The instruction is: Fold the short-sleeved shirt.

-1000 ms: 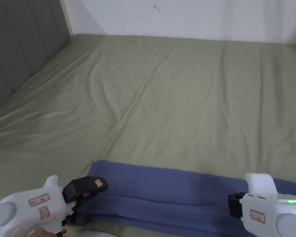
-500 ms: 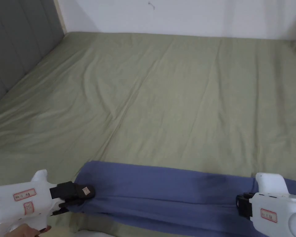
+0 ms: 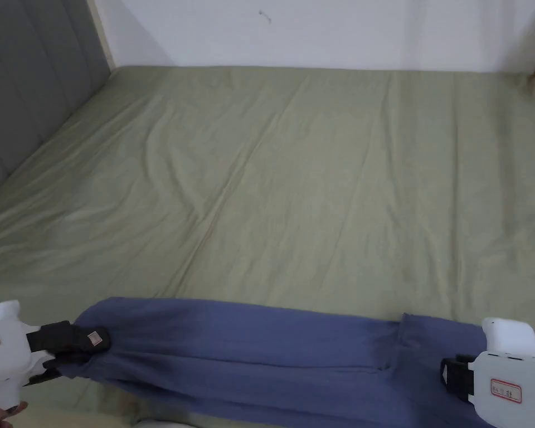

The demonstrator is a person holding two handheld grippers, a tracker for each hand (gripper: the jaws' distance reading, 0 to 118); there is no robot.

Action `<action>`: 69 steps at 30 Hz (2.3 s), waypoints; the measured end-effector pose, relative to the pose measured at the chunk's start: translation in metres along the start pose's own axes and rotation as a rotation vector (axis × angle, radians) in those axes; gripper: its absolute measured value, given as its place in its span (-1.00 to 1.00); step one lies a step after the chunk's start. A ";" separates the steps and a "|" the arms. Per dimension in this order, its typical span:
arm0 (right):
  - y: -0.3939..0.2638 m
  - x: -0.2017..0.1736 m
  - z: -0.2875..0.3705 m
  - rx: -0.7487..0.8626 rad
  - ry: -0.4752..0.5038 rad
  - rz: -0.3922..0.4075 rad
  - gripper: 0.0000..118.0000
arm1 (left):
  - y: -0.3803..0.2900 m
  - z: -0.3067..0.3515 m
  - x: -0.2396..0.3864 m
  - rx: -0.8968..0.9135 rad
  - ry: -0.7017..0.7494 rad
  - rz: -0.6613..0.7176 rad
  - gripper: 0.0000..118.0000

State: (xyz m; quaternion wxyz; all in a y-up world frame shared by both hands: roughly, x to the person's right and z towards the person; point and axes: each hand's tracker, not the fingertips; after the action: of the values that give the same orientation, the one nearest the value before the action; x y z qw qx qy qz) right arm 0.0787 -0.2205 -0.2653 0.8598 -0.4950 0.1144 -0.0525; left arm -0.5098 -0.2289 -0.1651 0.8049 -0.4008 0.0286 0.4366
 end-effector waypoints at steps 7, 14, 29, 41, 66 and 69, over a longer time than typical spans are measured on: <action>-0.002 0.010 0.014 0.013 -0.008 -0.018 -1.00 | -0.013 -0.003 0.129 0.029 -0.005 -0.382 -0.89; -0.002 0.039 0.022 0.040 -0.019 -0.100 -1.00 | -0.105 -0.076 0.249 -0.134 -0.082 -0.925 -0.89; -0.023 0.078 0.035 0.041 -0.057 -0.219 -1.00 | -0.143 -0.137 0.203 -0.401 -0.240 -0.645 0.71; -0.017 0.057 0.033 0.063 -0.020 -0.164 -1.00 | -0.126 -0.153 0.160 -0.309 -0.107 -0.389 -0.99; -0.025 0.050 0.033 0.012 -0.010 -0.133 -1.00 | -0.201 -0.153 0.220 -0.472 -0.244 -0.614 -0.99; -0.024 0.044 0.035 0.009 -0.012 -0.116 -1.00 | -0.172 -0.135 0.205 -0.404 -0.257 -0.552 -0.99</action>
State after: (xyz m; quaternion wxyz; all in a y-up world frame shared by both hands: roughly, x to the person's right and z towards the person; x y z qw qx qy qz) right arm 0.1308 -0.2119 -0.2338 0.8581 -0.4973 0.0800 -0.0997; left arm -0.2169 -0.2316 -0.2310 0.7940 -0.4863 -0.2687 0.2466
